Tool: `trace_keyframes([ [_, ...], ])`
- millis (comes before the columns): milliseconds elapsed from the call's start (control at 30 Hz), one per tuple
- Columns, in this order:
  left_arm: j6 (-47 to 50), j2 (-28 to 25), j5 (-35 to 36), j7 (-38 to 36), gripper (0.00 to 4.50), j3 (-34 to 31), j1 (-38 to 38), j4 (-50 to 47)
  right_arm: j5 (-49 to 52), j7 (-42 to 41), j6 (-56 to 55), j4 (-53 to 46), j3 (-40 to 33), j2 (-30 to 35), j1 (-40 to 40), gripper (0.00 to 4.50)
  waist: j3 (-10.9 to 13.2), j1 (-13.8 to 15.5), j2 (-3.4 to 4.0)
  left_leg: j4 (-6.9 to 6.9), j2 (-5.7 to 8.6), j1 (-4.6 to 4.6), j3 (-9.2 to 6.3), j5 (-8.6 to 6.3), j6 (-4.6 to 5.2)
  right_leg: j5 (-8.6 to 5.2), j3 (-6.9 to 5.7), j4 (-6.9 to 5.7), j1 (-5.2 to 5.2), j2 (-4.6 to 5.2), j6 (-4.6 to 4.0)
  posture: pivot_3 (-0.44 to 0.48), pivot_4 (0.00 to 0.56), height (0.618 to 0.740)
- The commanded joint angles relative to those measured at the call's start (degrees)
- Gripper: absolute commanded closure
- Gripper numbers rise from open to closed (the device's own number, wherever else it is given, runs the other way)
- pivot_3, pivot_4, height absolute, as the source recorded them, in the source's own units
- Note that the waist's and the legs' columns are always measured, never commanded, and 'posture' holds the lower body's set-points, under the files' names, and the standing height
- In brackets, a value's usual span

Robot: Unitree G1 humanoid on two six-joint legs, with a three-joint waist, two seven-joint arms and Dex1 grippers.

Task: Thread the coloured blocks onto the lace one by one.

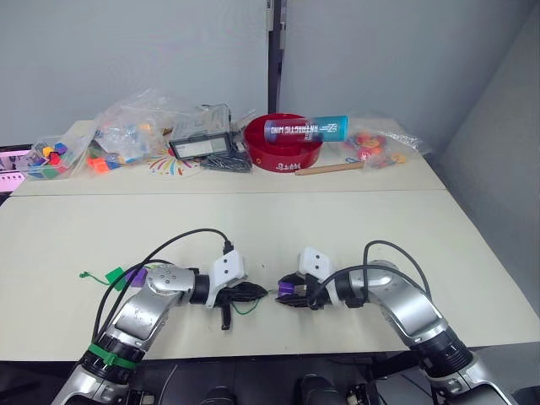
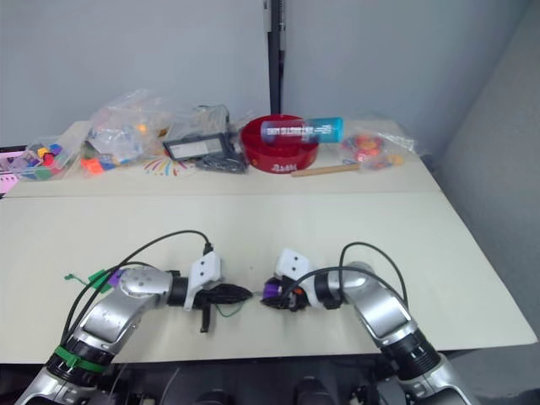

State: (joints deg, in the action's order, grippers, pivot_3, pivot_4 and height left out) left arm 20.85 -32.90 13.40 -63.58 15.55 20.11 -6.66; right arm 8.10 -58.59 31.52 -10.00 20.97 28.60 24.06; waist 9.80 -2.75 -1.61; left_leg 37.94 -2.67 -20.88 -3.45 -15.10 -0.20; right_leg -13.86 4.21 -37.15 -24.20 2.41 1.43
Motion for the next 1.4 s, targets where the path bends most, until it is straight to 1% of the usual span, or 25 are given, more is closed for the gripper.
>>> trace_keyframes([
  [33, -0.2, 0.8, 0.0, 0.0, 4.5, 0.8, 1.7, -0.8, 0.3, 0.0, 0.5, -0.6, 1.3, 0.1, -0.8, 3.04, 0.0, 0.0, 0.0, 0.0, 0.0, 0.0, 0.0, 0.0, 0.0, 0.0, 0.0, 0.0, 0.0, 0.0, 0.0, 0.0, 0.15, 0.731],
  [267, 0.4, 2.9, -1.4, -0.8, 4.5, 4.3, 3.5, 1.6, 0.3, 0.5, 0.7, -0.5, 1.1, -0.2, -0.6, 3.04, 0.0, 0.2, 0.0, 0.0, 0.02, 0.0, 0.0, 0.0, 0.0, 0.0, 0.0, 0.01, 0.03, 0.01, 0.0, 0.0, 0.15, 0.731],
  [367, 0.0, 3.0, -2.2, -0.3, 4.5, 3.6, 4.2, 3.4, 0.3, 0.5, 0.9, -0.6, 1.1, -0.3, -0.6, 3.04, 0.0, 0.2, 0.0, 0.0, 0.02, 0.01, 0.0, 0.0, 0.0, 0.0, 0.0, 0.02, 0.04, 0.01, 0.0, 0.0, 0.15, 0.731],
  [400, -0.2, 3.0, -2.3, -0.2, 3.96, 3.2, 4.5, 3.7, 0.4, 0.5, 1.0, -0.7, 1.0, -0.2, -0.7, 3.04, 0.0, 0.2, 0.0, 0.0, 0.02, 0.0, -0.01, 0.0, 0.0, 0.0, 0.0, 0.02, 0.02, 0.01, 0.0, 0.0, 0.15, 0.731],
  [533, -0.5, 1.5, -1.9, -0.8, 2.7, 1.9, 4.5, 3.6, 0.7, 0.3, 1.5, -1.4, 1.0, 0.1, -1.1, 3.04, 0.0, 0.1, 0.0, 0.0, 0.02, 0.0, -0.01, 0.0, 0.0, 0.0, 0.0, 0.02, 0.02, 0.01, 0.0, 0.0, 0.15, 0.731],
  [567, -0.5, 1.3, -1.9, -0.8, 2.31, 1.7, 4.5, 3.5, 0.8, 0.2, 1.6, -1.5, 1.0, 0.1, -1.1, 3.04, 0.0, 0.1, 0.0, 0.0, 0.01, 0.0, -0.01, 0.0, 0.0, 0.0, 0.0, 0.02, 0.01, 0.0, 0.0, 0.0, 0.15, 0.731],
  [600, -0.5, 1.1, -1.8, -0.7, 2.07, 1.6, 4.4, 3.3, 0.9, 0.2, 1.8, -1.6, 1.0, 0.1, -1.2, 3.04, 0.0, 0.1, 0.0, 0.0, 0.01, 0.0, -0.01, 0.0, 0.0, 0.0, 0.0, 0.01, 0.0, 0.0, 0.0, 0.0, 0.15, 0.731],
  [733, -0.9, 0.7, -2.1, -0.3, 0.73, 1.1, 4.1, 2.6, 1.2, 0.6, 2.3, -2.1, 0.8, -0.1, -1.3, 3.04, 0.0, 0.2, 0.0, 0.0, 0.01, -0.03, -0.01, 0.0, 0.0, 0.0, 0.0, 0.03, 0.0, 0.01, 0.01, 0.0, 0.15, 0.731],
  [767, -0.4, 0.2, -1.4, -1.0, 0.48, 0.9, 3.8, 1.6, 1.5, 0.9, 2.5, -2.2, 0.4, -0.4, -1.2, 3.04, 0.0, 0.1, 0.0, 0.0, 0.01, -0.03, -0.01, 0.0, 0.0, 0.0, -0.01, 0.03, 0.0, 0.01, 0.01, 0.0, 0.15, 0.731],
  [800, 0.1, -0.1, -0.9, -1.6, 0.48, 0.8, 3.5, 0.9, 1.7, 1.2, 2.6, -2.3, 0.2, -0.6, -1.2, 3.04, 0.0, 0.1, 0.0, 0.0, 0.01, -0.03, -0.01, 0.0, 0.0, 0.0, -0.01, 0.03, 0.0, 0.0, 0.01, 0.0, 0.15, 0.731],
  [867, 0.3, -0.3, -0.5, -2.3, 0.44, 1.1, 3.6, -0.2, 3.6, 1.4, 3.4, -4.0, -1.8, -0.4, -1.3, 2.01, 0.0, 0.1, -0.01, 0.0, 0.01, -0.04, -0.01, 0.0, 0.0, 0.0, 0.0, 0.02, -0.02, 0.0, 0.0, 0.0, 0.15, 0.731],
  [900, 0.4, -0.2, -0.5, -2.4, 0.44, 1.2, 3.8, -0.4, 4.3, 1.5, 3.7, -4.7, -2.5, -0.3, -1.3, 1.59, 0.0, 0.2, 0.0, 0.0, 0.01, -0.07, -0.03, 0.0, 0.0, 0.0, -0.01, 0.02, -0.04, 0.0, 0.0, 0.0, 0.15, 0.731],
  [933, 0.3, 0.0, -0.6, -2.4, 0.44, 1.4, 4.0, -0.4, 5.0, 1.4, 4.0, -5.7, -3.2, 0.3, -1.6, 1.34, 0.0, 0.2, 0.0, 0.0, 0.01, -0.1, -0.03, 0.0, 0.0, 0.0, -0.01, 0.02, -0.06, 0.0, 0.0, 0.0, 0.15, 0.731],
  [1067, -0.2, 1.2, -1.2, -2.5, 0.44, 2.2, 4.8, 0.5, 7.5, 1.2, 4.9, -9.0, -6.2, 2.3, -2.9, 0.03, 0.0, 0.5, 0.0, 0.02, 0.04, -0.18, -0.03, 0.0, 0.0, 0.0, -0.02, 0.06, -0.08, 0.05, 0.02, 0.0, 0.15, 0.731],
  [1200, -1.9, 3.6, -2.5, -2.6, 0.44, 4.0, 6.3, 3.4, 11.8, 0.0, 5.6, -12.5, -11.5, 5.3, -5.5, 0.03, 0.0, 0.6, 0.0, 0.02, 0.05, -0.19, -0.04, 0.0, 0.0, -0.01, -0.03, 0.08, -0.07, 0.05, 0.03, 0.0, 0.15, 0.731],
  [1267, -3.0, 4.9, -3.1, -2.8, 0.44, 5.0, 7.4, 5.6, 13.3, -1.1, 5.3, -13.3, -13.1, 7.1, -7.1, 0.03, 0.0, 0.6, -0.01, 0.02, 0.06, -0.2, -0.04, 0.0, 0.0, -0.01, -0.03, 0.09, -0.07, 0.05, 0.03, 0.0, 0.15, 0.731],
  [1400, -5.9, 6.8, -4.6, -3.2, 0.44, 6.7, 9.0, 10.1, 12.3, -1.6, 2.7, -12.5, -13.3, 10.1, -9.7, 0.03, 0.0, 0.6, -0.01, 0.02, 0.07, -0.2, -0.05, 0.0, 0.0, -0.01, -0.03, 0.09, -0.07, 0.05, 0.03, 0.0, 0.15, 0.731],
])
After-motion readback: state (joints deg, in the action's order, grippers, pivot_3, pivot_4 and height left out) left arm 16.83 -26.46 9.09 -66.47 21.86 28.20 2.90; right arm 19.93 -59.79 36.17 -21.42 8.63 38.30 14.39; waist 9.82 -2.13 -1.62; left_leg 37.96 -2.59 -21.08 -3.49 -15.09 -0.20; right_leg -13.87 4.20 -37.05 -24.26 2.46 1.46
